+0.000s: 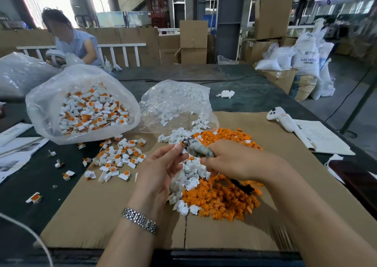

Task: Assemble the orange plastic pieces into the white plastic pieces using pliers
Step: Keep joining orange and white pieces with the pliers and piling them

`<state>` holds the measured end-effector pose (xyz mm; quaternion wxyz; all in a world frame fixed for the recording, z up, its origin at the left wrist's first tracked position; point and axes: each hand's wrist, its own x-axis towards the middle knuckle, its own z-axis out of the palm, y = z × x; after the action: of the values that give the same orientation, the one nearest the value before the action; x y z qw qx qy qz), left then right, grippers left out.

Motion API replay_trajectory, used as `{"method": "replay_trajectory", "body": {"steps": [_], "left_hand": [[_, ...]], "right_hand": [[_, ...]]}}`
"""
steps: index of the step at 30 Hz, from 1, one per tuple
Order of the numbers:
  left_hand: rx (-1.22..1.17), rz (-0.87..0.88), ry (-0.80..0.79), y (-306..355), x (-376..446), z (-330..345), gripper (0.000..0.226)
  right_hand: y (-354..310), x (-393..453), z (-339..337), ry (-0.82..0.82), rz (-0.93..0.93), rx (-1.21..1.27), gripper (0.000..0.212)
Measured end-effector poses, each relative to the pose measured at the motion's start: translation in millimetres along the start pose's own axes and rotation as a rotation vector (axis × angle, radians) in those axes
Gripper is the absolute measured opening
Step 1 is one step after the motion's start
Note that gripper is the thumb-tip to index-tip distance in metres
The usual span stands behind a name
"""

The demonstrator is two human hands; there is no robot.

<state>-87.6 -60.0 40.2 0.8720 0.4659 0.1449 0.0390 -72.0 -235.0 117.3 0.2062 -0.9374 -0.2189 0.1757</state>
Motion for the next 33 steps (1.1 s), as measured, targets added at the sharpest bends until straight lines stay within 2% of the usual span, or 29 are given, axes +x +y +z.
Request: {"method": "replay_trajectory", "body": {"steps": [3,7,10,13,18,22,24,26,30,31,33], "left_hand": [[0.029,0.006,0.008,-0.4,-1.1,-1.3,0.015],[0.089,0.033,0.006,-2.3,-1.9,-3.1,0.013],[0.115,0.044,-0.009,-0.5,-1.9,-5.9,0.023],[0.106,0.047,-0.010,-0.9,-1.3,-8.7,0.033],[0.120,0.046,-0.019,-2.2,-0.1,-12.2,0.019],[0.196,0.083,-0.010,5.3,2.1,-15.3,0.006],[0.358,0.176,0.107,10.7,4.6,-25.0,0.005],[0.531,0.290,0.288,18.5,9.0,-41.5,0.007],[0.724,0.411,0.643,37.3,20.6,-76.1,0.024],[0.817,0.423,0.676,38.8,21.8,-81.3,0.029],[0.961,0.455,0.645,36.3,22.1,-85.9,0.031]], "right_hand": [[0.5,0.2,4.7,0.005,-0.002,0.018,0.042],[0.6,5.4,13.5,0.021,-0.011,0.003,0.040],[1.4,7.5,22.9,0.088,-0.029,0.003,0.032],[5.1,10.0,30.2,0.145,-0.038,-0.035,0.040],[12.0,14.9,37.2,0.185,-0.051,-0.097,0.047],[20.8,15.7,31.5,0.149,-0.008,-0.040,0.050],[34.2,17.5,24.0,0.189,0.069,-0.070,0.044],[52.1,21.0,16.5,0.268,0.170,-0.151,0.040],[85.7,31.2,19.8,0.332,0.440,-0.263,0.054],[90.4,33.3,23.6,0.335,0.480,-0.277,0.057],[94.7,37.3,31.4,0.345,0.526,-0.286,0.062]]}}
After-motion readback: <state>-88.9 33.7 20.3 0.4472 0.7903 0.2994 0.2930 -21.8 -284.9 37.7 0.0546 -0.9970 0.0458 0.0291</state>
